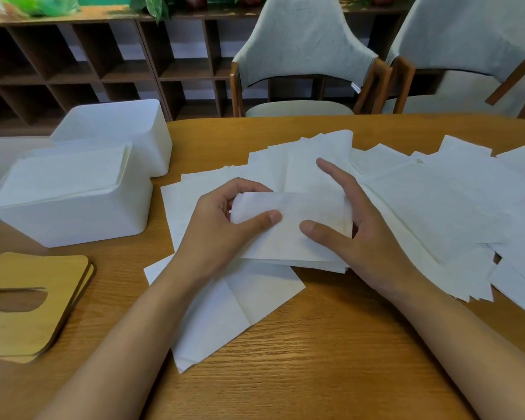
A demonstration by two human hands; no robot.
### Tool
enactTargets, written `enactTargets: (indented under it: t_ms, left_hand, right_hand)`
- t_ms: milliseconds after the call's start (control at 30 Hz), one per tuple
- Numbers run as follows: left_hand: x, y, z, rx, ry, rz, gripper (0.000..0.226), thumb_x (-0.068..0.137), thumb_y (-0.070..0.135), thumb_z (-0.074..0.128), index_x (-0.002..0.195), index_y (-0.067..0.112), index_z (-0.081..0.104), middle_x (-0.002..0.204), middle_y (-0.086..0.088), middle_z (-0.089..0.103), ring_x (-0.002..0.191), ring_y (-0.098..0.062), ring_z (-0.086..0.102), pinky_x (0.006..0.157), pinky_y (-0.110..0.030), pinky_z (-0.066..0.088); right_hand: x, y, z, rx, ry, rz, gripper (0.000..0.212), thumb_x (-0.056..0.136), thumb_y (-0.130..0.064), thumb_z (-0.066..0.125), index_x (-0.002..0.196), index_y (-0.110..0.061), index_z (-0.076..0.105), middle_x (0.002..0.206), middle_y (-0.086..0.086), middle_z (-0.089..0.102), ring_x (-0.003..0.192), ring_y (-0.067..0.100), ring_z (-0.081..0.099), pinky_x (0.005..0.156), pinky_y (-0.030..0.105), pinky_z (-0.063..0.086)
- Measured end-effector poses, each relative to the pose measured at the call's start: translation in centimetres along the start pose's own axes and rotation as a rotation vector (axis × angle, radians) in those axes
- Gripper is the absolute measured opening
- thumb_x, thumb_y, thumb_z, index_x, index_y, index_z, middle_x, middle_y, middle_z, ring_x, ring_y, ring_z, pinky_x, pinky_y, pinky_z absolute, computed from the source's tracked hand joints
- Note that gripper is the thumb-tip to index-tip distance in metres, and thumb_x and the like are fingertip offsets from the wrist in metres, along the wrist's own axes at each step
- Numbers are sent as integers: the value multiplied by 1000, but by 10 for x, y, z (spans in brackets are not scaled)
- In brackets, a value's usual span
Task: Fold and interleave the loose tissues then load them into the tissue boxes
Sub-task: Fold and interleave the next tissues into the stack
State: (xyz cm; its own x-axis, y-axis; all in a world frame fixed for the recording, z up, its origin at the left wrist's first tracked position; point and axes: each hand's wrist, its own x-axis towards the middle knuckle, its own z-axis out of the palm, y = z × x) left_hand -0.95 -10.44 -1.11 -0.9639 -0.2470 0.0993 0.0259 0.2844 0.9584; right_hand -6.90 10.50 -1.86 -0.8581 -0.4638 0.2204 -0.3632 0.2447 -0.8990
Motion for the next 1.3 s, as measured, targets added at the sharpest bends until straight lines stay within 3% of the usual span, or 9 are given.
enactTargets:
  t_ms: [133, 300, 467, 600, 700, 833, 1033, 1200, 1300]
  left_hand:
    - [-1, 0, 7, 23, -8, 15, 27, 85, 33, 83, 107, 34, 69, 109, 16, 66, 107, -15, 67, 76, -23, 61]
    - [3, -4, 5, 41, 33, 52, 33, 83, 32, 85, 112, 33, 68, 113, 18, 63, 107, -14, 63, 74, -19, 57]
    - [4, -8, 5, 137, 121, 102, 57, 80, 48, 81, 131, 43, 54, 123, 22, 59, 111, 1, 58, 82, -14, 55]
    - [3, 0, -9, -91, -60, -59, 57, 86, 42, 75, 139, 41, 53, 119, 6, 73, 106, -13, 72, 86, -35, 63]
    - [0, 3, -15, -71, -104, -41, 55, 89, 30, 76, 138, 42, 54, 111, 4, 79, 101, -18, 77, 91, -48, 62]
    - [1, 1, -14, -47, -15, -8, 60, 85, 30, 79, 138, 42, 54, 109, 1, 78, 95, -21, 77, 82, -49, 64]
    - [7, -4, -34, 175, -180, 36, 74, 87, 32, 79, 147, 43, 38, 101, 7, 70, 88, -18, 70, 78, -31, 59]
    - [0, -10, -62, 455, -336, 27, 31, 92, 10, 74, 113, 33, 69, 101, 9, 74, 93, -15, 68, 87, -47, 58]
    - [-14, -13, -72, 519, -388, 10, 31, 90, 14, 77, 109, 38, 77, 115, 19, 73, 113, -6, 65, 102, -38, 55]
  right_hand:
    - [1, 1, 2, -30, 0, -24, 85, 83, -52, 74, 150, -54, 22, 155, -36, 19, 123, -35, 18, 88, -10, 26]
    - [0, -1, 3, -10, 10, -31, 74, 96, -28, 65, 150, -53, 21, 155, -33, 19, 119, -36, 19, 87, -9, 28]
    - [1, -3, -1, 21, 67, -63, 70, 97, -21, 66, 150, -45, 26, 145, -41, 23, 119, -36, 22, 89, -7, 31]
    - [4, -3, -9, 79, 95, -63, 75, 87, -37, 67, 148, -51, 26, 144, -48, 23, 130, -25, 23, 104, 5, 32]
    - [3, -5, -10, 138, 22, -48, 77, 89, -37, 71, 149, -50, 25, 137, -52, 26, 124, -23, 35, 96, 9, 45]
    - [0, -4, -13, 205, -168, 19, 45, 92, -37, 67, 135, -47, 58, 137, -36, 50, 127, -4, 48, 100, 26, 49]
    - [3, 5, -9, -47, -19, 22, 33, 96, -21, 66, 118, -46, 70, 113, -53, 54, 112, -27, 42, 85, -4, 36]
    - [4, 10, -11, -40, 46, 26, 33, 95, -20, 67, 118, -43, 72, 126, -34, 61, 120, -16, 46, 93, -2, 37]
    - [4, 10, -11, -35, 53, 34, 32, 96, -19, 67, 119, -41, 72, 126, -34, 61, 121, -13, 47, 96, 5, 40]
